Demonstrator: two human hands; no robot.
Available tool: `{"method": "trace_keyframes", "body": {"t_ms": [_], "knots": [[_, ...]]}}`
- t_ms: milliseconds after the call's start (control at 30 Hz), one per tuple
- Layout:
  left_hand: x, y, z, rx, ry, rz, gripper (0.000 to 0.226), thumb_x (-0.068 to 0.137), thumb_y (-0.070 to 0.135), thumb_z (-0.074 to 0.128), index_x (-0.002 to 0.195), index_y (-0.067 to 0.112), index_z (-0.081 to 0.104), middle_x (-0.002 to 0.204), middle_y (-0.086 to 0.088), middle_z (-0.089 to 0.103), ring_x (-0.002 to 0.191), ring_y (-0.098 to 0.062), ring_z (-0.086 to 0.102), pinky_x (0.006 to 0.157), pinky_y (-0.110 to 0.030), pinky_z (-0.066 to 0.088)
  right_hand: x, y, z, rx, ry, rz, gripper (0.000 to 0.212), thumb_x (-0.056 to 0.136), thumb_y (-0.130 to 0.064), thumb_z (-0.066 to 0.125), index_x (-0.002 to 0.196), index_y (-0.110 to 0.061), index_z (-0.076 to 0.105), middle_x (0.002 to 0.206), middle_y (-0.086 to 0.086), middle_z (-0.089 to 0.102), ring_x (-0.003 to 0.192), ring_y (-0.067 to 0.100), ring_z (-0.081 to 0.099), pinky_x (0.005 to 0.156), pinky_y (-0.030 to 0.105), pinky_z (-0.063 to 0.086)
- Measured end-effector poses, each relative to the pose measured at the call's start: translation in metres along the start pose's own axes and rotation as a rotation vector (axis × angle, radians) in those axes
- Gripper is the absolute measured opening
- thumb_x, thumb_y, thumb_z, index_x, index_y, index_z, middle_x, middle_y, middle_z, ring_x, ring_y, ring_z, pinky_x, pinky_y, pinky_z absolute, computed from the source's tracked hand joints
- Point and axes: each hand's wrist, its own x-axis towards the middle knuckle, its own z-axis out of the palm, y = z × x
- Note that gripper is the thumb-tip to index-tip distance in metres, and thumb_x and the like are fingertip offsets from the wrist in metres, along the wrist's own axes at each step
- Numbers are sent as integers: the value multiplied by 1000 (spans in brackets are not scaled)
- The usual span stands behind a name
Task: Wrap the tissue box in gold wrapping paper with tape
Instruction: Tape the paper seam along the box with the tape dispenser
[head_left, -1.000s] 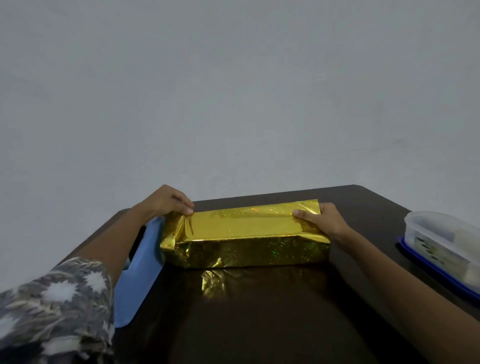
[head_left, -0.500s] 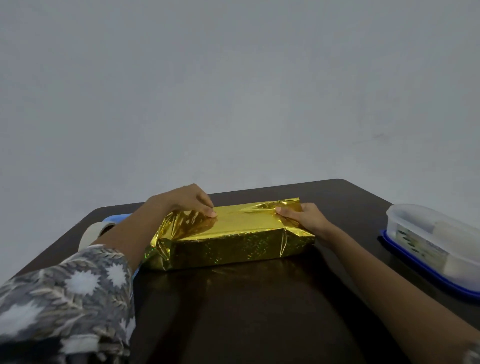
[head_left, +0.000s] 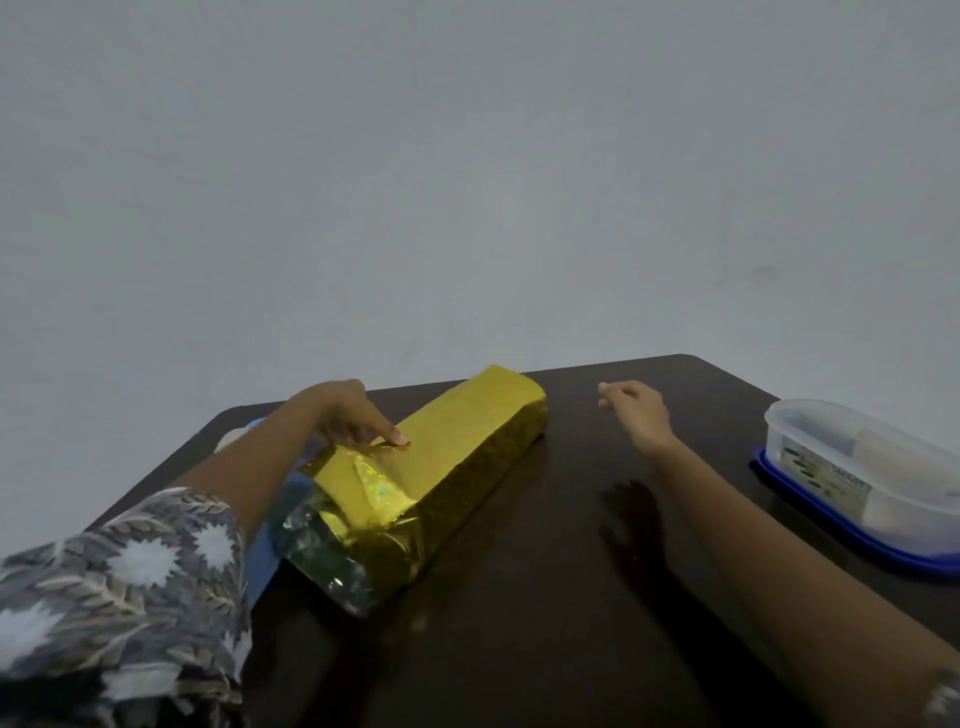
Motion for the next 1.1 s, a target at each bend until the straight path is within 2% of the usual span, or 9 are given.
{"method": "trace_keyframes", "body": {"t_ms": [67,167,300,400,533,633,933,1033,1100], "knots": [[-19,-4,9,-155,2,-68,38,74,37,78,75,10,52,62,-5,61,53,-10,56,48,-20,48,-10,-8,3,3,-89,0,29,95,-30,51,112,-8,59,111,8,63,109,23,55,88,33,40],[-46,-8,36,-548,-57,-143,35,83,26,71,66,12,43,42,2,49,31,-6,44,37,-14,38,-27,-22,7,1,-224,-12,33,96,-29,51,118,-6,58,112,8,62,113,22,53,97,36,39],[-65,-2,80,-1016,-15,-219,25,79,25,73,83,8,55,74,-4,62,49,-9,59,51,-27,52,-47,-40,9,-57,-303,-137,33,95,-29,52,113,-4,63,117,9,62,118,25,53,99,34,38],[-74,18,106,-1306,53,-224,17,80,20,71,84,10,58,74,-3,61,51,-9,56,50,-31,50,-63,-50,8,-152,-444,-301,39,97,-33,47,124,-8,58,129,6,56,123,22,49,101,31,35],[-89,60,125,-1533,111,-232,33,84,12,68,110,4,50,86,-13,63,57,-17,62,52,-37,54,-76,-54,7,-465,-528,-470,54,93,-58,36,118,-17,61,123,3,61,115,24,54,104,46,36],[-98,88,136,-1677,201,-273,49,85,9,67,118,10,31,83,-14,60,58,-20,63,69,-42,59,-80,-58,2,-808,-529,-566,57,92,-60,33,124,-21,58,127,1,59,121,23,50,111,51,21],[-104,105,148,-1845,211,-207,57,87,15,66,127,9,26,99,-18,61,59,-21,63,67,-38,56,-84,-34,-18,-1156,-435,-745,58,85,-43,62,138,-28,42,144,-8,43,132,15,39,112,44,17],[-106,92,155,-1479,270,-51,40,88,21,65,116,0,45,88,-10,67,58,-17,65,56,-29,57,-81,-25,-21,-1148,-401,-724,52,89,-41,58,137,-29,43,143,-9,45,132,15,41,116,46,10],[-107,78,150,-1033,507,146,30,88,26,65,111,9,59,85,-3,70,64,-12,65,59,-24,55,-77,-22,-23,-1112,-412,-711,52,89,-40,58,137,-30,44,143,-9,46,132,14,41,116,46,9]]}}
